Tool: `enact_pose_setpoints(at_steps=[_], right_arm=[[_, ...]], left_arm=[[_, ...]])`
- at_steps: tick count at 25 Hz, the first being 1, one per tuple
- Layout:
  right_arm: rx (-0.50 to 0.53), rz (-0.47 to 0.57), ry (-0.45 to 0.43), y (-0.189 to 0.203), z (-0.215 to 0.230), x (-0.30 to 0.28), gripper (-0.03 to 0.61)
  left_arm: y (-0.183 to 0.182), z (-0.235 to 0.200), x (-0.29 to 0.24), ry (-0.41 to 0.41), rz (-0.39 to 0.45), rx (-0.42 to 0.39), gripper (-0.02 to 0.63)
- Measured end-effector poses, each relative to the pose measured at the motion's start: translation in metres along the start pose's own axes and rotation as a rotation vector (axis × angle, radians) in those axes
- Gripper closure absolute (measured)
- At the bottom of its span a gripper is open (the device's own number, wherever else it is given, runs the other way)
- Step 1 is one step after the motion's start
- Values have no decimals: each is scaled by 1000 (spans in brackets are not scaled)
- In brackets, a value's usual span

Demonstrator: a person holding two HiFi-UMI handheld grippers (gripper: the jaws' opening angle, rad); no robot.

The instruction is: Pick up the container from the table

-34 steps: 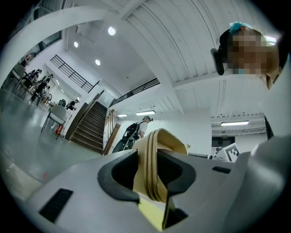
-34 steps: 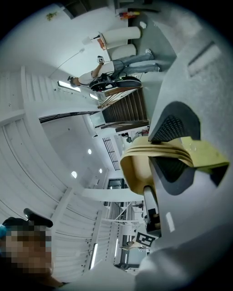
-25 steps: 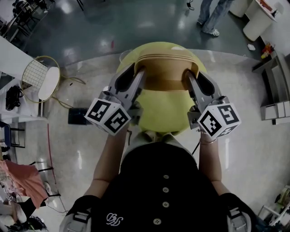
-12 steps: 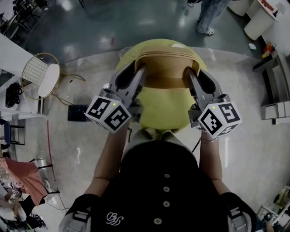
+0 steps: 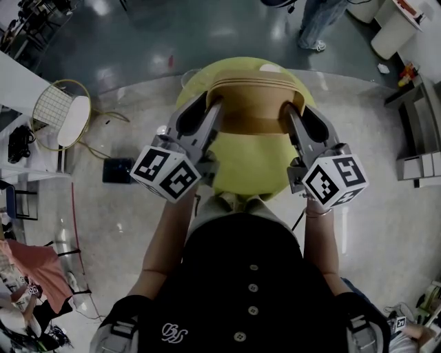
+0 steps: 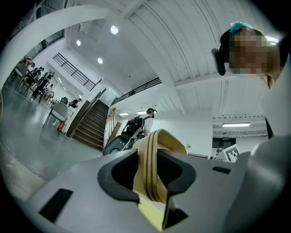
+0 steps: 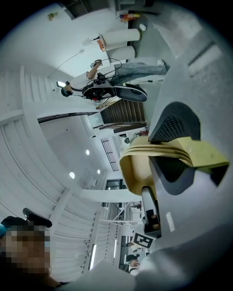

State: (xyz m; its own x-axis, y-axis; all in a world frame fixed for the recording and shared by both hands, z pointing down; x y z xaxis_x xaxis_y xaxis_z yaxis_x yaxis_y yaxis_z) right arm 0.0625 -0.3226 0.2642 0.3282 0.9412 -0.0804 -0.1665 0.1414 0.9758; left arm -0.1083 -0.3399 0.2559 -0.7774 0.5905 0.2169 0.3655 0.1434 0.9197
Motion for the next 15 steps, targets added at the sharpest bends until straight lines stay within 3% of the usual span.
enact_pose_setpoints(at_steps=[15], right_arm=[[11,-8,14,3,1,-1,509]], left_arm=[[8,-5,2,14,18,31,503]])
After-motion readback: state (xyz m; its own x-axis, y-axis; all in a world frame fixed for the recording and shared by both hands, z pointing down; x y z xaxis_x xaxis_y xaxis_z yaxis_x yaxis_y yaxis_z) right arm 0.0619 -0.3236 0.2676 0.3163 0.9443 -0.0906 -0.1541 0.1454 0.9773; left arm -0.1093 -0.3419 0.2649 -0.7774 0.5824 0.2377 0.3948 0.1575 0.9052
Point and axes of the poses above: the fingertips, and each gripper's own axes: x backward along the fingers, z to its right, y out of its underside, the point moved 2 cm from there along x, backward along the fingers, and after that the axes turned 12 degrees about y, right-handed, at the moved point
